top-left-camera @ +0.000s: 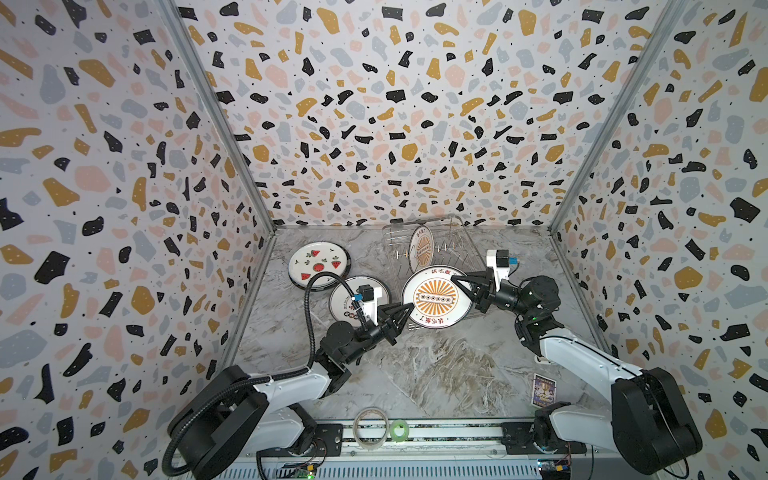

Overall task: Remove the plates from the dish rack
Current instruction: 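Grasp the plate's rim with the left gripper while the right holds it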

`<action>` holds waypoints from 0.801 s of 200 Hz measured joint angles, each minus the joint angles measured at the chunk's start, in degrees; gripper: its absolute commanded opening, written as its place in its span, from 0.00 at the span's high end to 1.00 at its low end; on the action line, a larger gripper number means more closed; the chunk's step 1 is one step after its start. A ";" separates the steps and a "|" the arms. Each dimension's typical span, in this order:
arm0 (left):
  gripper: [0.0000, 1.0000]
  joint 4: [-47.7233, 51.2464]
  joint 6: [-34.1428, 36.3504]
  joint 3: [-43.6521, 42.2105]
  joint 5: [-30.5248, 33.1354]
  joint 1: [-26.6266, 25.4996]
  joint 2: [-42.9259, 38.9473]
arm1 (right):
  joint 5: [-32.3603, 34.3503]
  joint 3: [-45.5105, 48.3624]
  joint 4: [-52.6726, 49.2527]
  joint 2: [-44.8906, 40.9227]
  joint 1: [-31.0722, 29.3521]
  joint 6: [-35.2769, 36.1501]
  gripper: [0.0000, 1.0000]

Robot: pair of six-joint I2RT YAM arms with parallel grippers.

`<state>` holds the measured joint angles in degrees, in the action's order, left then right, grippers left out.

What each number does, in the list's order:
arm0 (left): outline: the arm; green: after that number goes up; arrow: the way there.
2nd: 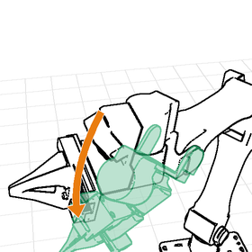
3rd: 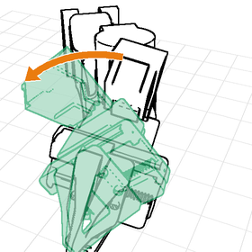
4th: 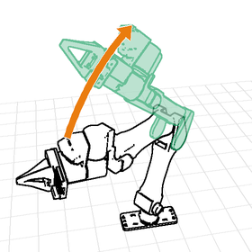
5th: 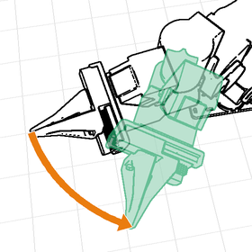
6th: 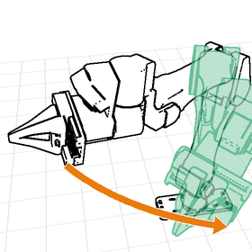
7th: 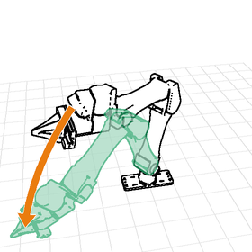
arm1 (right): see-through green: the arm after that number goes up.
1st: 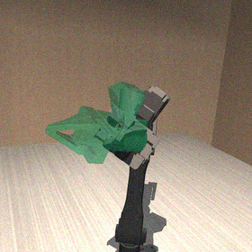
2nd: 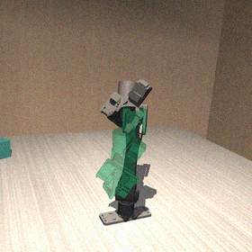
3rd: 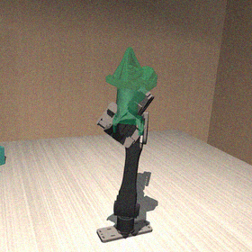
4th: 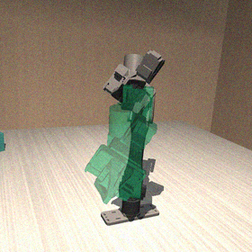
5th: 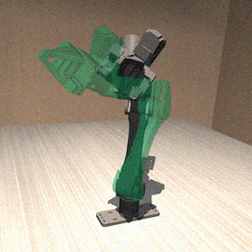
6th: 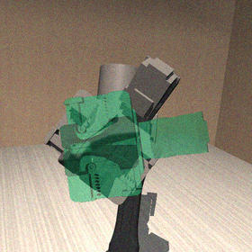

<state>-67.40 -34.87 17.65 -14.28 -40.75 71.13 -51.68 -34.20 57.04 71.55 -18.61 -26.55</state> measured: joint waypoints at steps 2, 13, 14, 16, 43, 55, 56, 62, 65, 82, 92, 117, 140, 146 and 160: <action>0.87 0.00 -0.02 0.04 0.00 -0.02 0.02 | -0.02 0.00 0.00 0.02 0.00 0.02 1.00; 0.91 0.04 -0.20 0.15 0.07 -0.09 0.13 | -0.15 0.00 0.00 0.11 0.00 0.02 1.00; 0.91 0.04 -0.26 0.15 0.09 -0.11 0.13 | -0.22 0.00 0.02 0.11 0.00 0.02 1.00; 0.92 0.04 -0.22 0.15 0.07 -0.11 0.15 | -0.20 0.00 0.02 0.11 -0.02 0.02 1.00; 1.00 0.22 -0.66 0.22 1.25 -0.13 0.70 | 0.02 0.00 -0.20 0.17 -0.55 1.11 1.00; 1.00 0.28 -0.76 0.22 1.25 -0.15 0.81 | 0.00 -0.02 -0.48 0.42 -0.70 1.49 0.99; 1.00 0.28 -0.79 0.22 1.27 -0.15 0.81 | 0.00 -0.02 -0.50 0.44 -0.70 1.55 0.99; 1.00 0.31 -0.90 0.22 1.29 -0.13 0.92 | 0.02 -0.02 -0.63 0.57 -0.76 1.77 0.99; 1.00 0.33 -0.94 0.22 1.33 -0.13 1.01 | 0.04 -0.04 -0.72 0.66 -0.81 1.86 0.99; 1.00 0.52 -1.33 0.22 1.51 -0.13 1.20 | 0.15 -0.04 -1.18 0.83 -0.81 2.34 0.94; 1.00 0.63 -1.57 0.20 1.60 -0.13 1.22 | 0.31 -0.04 -1.49 0.83 -0.81 2.54 0.90; 1.00 1.22 -2.01 0.15 2.86 -0.13 0.81 | 1.27 -0.07 -2.67 0.83 -1.20 3.67 0.62; 1.00 1.42 -1.92 -1.49 4.35 -0.13 -1.90 | 2.95 -0.15 -4.37 0.81 -1.70 4.46 0.45; 1.00 1.66 -1.86 -1.77 4.59 -0.13 -2.78 | 3.58 -0.15 -4.70 0.81 -1.81 4.68 0.42; 1.00 2.43 -1.73 -1.88 5.44 -0.09 -4.50 | 4.98 -0.15 -5.46 0.81 -1.79 4.92 0.38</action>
<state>-64.97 -36.60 15.77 -8.84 -40.84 66.63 -46.70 -34.35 51.57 72.36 -20.40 -21.63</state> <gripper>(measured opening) 0.064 0.591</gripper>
